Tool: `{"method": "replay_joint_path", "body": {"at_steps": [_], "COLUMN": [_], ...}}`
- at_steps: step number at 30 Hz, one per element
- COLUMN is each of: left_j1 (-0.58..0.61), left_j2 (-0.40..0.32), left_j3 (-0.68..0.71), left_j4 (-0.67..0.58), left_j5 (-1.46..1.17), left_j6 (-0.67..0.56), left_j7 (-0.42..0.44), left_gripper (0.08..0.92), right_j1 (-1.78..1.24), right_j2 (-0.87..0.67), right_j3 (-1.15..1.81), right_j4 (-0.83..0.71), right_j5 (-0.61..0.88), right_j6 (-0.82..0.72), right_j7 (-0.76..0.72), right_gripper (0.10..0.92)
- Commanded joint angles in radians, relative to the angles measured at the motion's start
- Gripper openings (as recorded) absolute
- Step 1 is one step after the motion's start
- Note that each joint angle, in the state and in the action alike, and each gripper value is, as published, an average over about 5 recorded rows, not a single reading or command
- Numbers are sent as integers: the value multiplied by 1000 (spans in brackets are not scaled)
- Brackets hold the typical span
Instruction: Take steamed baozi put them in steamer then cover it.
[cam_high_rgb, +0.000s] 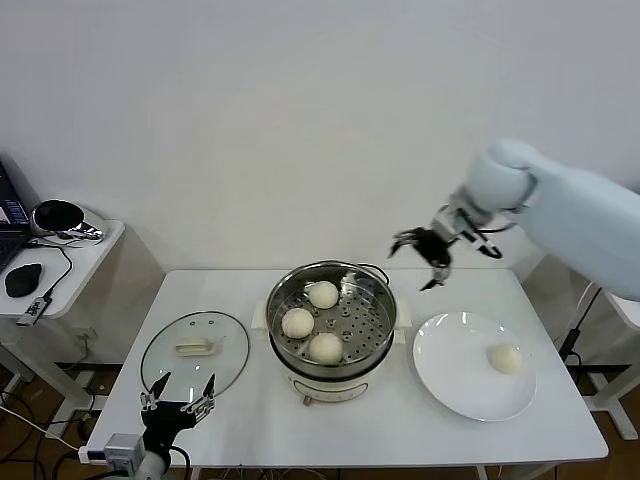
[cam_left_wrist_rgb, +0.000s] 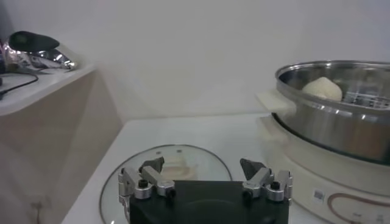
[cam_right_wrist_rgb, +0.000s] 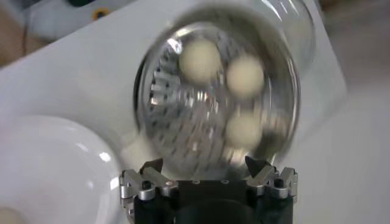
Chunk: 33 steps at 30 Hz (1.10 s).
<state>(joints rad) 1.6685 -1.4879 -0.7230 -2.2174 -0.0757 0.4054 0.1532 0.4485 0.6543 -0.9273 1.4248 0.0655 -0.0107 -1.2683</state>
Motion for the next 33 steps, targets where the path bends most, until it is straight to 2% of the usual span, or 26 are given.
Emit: {"method": "replay_joint_path", "body": {"at_steps": [1, 10, 17, 33], "left_j1": [12, 35, 45, 35], "left_j2": [7, 11, 12, 18], "left_j3": [1, -3, 4, 3], "left_j4": [-21, -26, -20, -5], "left_j5": [-6, -10, -6, -3], "left_j6": [2, 3, 2, 6], "left_j7": [5, 3, 1, 6], "left_gripper": [823, 823, 823, 823], "right_j1": [-182, -489, -601, -731], "right_j2": [-184, -161, -110, -54], "right_j3": [157, 381, 475, 570], "right_j4": [-30, -98, -169, -229], "right_j5": [-51, -220, -322, -462], "right_j6": [-310, -271, -176, -82], "right_j7": [-26, 4, -9, -13], "right_gripper": [823, 823, 823, 823]}}
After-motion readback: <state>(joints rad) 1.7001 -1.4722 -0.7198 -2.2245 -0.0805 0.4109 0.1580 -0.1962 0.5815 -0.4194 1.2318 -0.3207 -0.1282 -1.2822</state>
